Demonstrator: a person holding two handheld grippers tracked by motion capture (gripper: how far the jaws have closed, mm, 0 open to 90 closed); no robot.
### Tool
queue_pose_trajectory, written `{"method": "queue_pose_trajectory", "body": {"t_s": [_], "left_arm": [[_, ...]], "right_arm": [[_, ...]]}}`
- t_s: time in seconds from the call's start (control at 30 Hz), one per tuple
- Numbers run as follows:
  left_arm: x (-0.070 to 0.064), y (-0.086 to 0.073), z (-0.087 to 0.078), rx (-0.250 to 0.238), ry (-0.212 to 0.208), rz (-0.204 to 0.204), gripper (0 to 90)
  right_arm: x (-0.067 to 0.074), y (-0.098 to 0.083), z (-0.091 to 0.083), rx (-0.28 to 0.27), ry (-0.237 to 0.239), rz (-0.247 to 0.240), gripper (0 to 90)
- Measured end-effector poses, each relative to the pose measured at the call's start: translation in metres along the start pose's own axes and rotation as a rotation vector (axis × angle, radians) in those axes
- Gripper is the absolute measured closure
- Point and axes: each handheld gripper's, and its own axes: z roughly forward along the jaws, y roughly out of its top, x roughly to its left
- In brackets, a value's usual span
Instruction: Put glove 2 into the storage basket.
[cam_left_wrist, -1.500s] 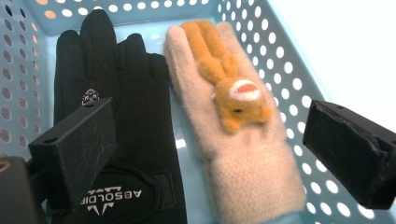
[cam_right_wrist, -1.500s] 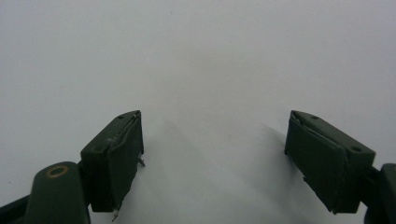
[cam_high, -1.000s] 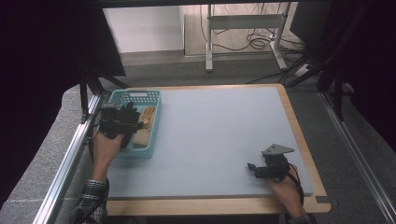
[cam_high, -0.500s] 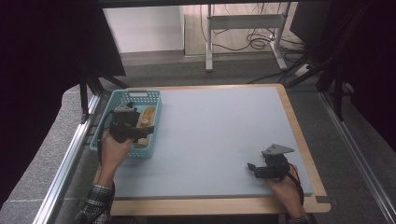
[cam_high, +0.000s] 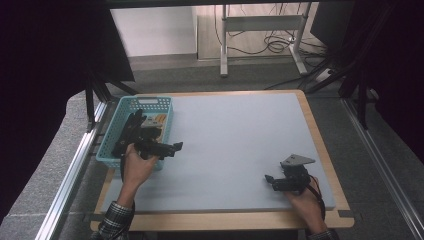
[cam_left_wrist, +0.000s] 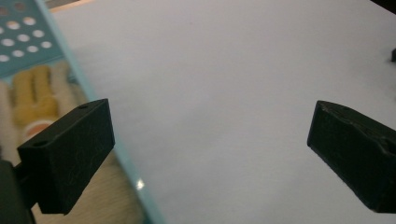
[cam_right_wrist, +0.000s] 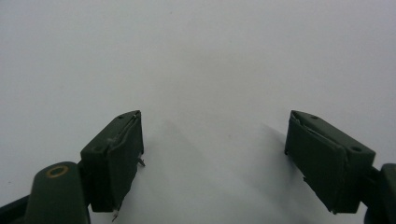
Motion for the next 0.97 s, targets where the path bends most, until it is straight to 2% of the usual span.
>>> {"method": "queue_pose_trajectory", "body": {"t_s": [0.33, 0.63, 0.77, 0.87, 0.97], "left_arm": [[-0.027, -0.014, 0.016, -0.006, -0.073, 0.030, 1.1], [-0.051, -0.035, 0.032, -0.003, -0.106, 0.079, 1.1], [-0.056, -0.050, 0.042, 0.006, -0.132, 0.077, 1.1], [-0.058, -0.059, 0.049, 0.032, -0.119, 0.092, 1.0], [-0.058, -0.064, 0.051, 0.028, -0.123, 0.079, 1.0]], "right_arm": [[0.000, 0.000, 0.000, 0.000, 0.000, 0.001, 18.9], [0.000, 0.000, 0.000, 0.000, 0.000, 0.000, 18.9], [0.000, 0.000, 0.000, 0.000, 0.000, 0.000, 18.9], [0.000, 0.000, 0.000, 0.000, 0.000, 0.000, 18.8], [0.000, 0.000, 0.000, -0.001, -0.001, 0.001, 18.8]]}}
